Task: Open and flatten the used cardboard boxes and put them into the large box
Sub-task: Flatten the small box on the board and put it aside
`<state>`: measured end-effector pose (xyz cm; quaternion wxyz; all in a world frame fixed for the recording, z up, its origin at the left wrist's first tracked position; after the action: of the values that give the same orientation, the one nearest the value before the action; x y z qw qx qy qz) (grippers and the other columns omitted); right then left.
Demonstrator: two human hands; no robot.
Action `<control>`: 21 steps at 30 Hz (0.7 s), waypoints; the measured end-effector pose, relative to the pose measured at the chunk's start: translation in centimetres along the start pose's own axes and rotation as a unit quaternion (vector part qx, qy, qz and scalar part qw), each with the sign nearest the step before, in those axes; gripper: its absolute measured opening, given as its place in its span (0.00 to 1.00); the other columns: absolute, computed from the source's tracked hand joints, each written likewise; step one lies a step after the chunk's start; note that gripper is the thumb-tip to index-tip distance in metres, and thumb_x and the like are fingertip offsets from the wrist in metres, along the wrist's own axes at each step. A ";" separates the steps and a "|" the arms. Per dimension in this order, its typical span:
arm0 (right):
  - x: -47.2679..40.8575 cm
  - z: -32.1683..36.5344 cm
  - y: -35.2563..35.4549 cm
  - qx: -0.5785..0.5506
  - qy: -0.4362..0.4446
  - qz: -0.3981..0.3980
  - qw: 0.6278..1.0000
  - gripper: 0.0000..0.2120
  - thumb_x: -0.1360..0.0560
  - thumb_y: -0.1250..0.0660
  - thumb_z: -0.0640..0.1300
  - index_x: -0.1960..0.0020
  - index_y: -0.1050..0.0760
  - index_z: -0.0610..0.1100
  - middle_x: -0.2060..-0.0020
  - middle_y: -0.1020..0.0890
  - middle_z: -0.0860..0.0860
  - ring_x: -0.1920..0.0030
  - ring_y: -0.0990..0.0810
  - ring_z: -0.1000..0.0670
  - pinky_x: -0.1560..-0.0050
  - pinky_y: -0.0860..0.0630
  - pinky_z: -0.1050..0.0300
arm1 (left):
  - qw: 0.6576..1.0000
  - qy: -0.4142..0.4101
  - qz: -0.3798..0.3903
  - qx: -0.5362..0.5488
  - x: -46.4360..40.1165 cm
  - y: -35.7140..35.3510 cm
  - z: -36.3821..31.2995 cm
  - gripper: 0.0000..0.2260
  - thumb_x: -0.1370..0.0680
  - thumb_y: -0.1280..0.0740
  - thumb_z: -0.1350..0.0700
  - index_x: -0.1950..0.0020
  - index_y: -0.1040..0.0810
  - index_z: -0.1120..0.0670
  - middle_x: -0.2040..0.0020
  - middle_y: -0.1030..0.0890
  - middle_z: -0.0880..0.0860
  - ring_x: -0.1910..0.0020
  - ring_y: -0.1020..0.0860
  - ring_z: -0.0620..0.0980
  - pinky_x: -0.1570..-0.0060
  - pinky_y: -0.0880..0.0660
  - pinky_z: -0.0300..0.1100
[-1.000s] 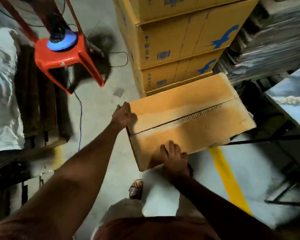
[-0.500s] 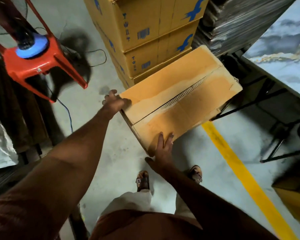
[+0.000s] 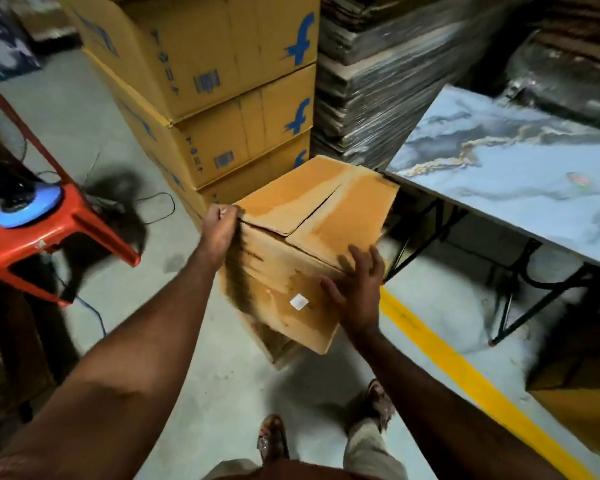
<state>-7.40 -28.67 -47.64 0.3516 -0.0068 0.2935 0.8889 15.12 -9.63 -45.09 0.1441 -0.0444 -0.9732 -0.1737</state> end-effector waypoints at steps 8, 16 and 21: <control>-7.8 3.9 6.8 -0.097 -0.080 -0.160 0.979 0.35 0.29 0.26 0.57 0.27 0.34 0.47 0.32 0.25 0.48 0.32 0.28 0.48 0.34 0.32 0.58 | 0.990 -0.121 0.071 0.001 2.8 -4.2 -9.7 0.16 0.20 0.35 0.46 0.35 0.29 0.50 0.48 0.22 0.48 0.52 0.24 0.46 0.60 0.30 0.40; -13.4 9.3 16.0 -0.039 -0.069 -0.192 0.978 0.25 0.27 0.30 0.62 0.34 0.27 0.53 0.42 0.19 0.48 0.41 0.23 0.45 0.39 0.25 0.47 | 0.962 -0.263 0.053 -0.049 5.3 -4.5 -20.3 0.19 0.29 0.34 0.36 0.44 0.28 0.45 0.46 0.21 0.51 0.50 0.20 0.52 0.50 0.20 0.55; -15.9 13.7 21.2 -0.008 -0.032 -0.192 0.981 0.24 0.25 0.31 0.60 0.33 0.26 0.51 0.37 0.21 0.49 0.37 0.24 0.46 0.38 0.27 0.50 | 0.951 -0.301 0.038 -0.061 7.4 -3.9 -26.8 0.24 0.37 0.38 0.31 0.49 0.27 0.44 0.47 0.20 0.51 0.53 0.19 0.53 0.51 0.19 0.55</control>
<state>-6.06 -43.65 -21.87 0.5247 -0.0371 0.2678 0.8072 14.61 -22.42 -20.04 -0.1525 -0.1400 -0.9565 -0.2056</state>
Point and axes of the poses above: each hand's wrist, its own x-axis away from the middle knuckle, its own y-axis out of the back of the hand, z = x × y, the point moved 3 cm from there along -x, towards the middle knuckle
